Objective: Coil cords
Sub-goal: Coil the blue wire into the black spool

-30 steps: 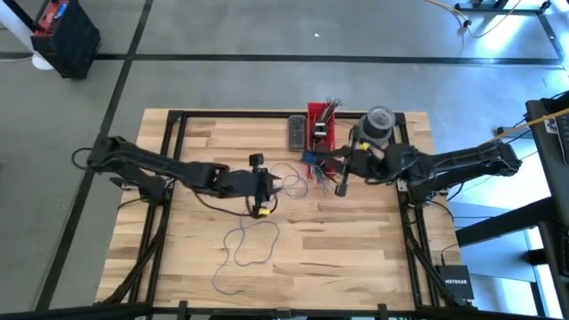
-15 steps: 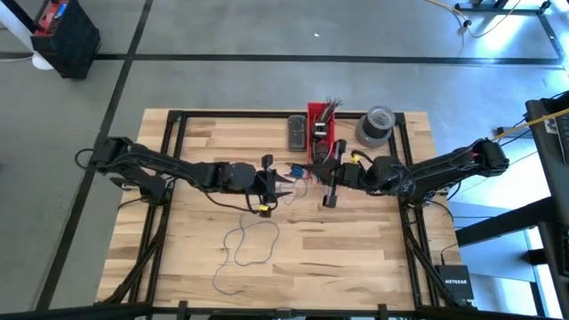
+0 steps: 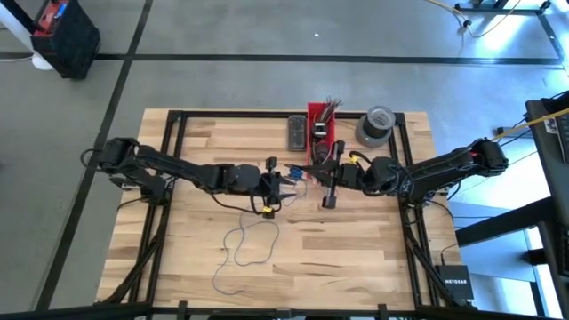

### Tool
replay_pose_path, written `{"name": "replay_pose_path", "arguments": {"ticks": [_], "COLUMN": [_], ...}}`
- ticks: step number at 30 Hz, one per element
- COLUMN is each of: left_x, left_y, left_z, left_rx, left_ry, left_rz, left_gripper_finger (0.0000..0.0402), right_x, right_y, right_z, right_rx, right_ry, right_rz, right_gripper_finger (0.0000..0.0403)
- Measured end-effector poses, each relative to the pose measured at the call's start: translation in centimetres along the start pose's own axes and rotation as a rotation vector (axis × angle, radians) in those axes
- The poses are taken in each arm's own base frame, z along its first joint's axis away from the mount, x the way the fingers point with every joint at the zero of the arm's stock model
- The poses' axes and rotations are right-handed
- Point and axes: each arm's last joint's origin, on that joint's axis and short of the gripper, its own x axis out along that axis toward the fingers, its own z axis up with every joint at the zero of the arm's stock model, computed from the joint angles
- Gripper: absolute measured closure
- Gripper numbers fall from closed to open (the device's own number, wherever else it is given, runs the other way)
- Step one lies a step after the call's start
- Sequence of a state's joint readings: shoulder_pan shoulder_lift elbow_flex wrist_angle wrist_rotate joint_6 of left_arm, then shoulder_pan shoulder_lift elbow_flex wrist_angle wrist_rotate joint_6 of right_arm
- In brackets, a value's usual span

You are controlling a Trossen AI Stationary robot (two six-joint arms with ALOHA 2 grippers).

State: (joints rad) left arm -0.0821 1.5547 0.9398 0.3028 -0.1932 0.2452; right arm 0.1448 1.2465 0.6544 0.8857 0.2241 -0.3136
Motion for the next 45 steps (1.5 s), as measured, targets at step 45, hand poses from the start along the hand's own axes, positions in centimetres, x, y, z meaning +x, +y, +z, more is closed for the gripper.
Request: {"name": "replay_pose_path", "arguments": {"ticks": [45], "left_x": [-8.7], "left_y": [1.7], "left_z": [1.9], "left_rx": [-0.178], "left_ry": [0.209], "left_rz": [0.235], "left_gripper_finger": [0.0397], "right_x": [0.4], "right_y": [-0.2], "right_z": [-6.7], "right_rx": [-0.372], "right_ry": [0.484], "right_rz": [0.017], "right_gripper_finger": [0.0395]}}
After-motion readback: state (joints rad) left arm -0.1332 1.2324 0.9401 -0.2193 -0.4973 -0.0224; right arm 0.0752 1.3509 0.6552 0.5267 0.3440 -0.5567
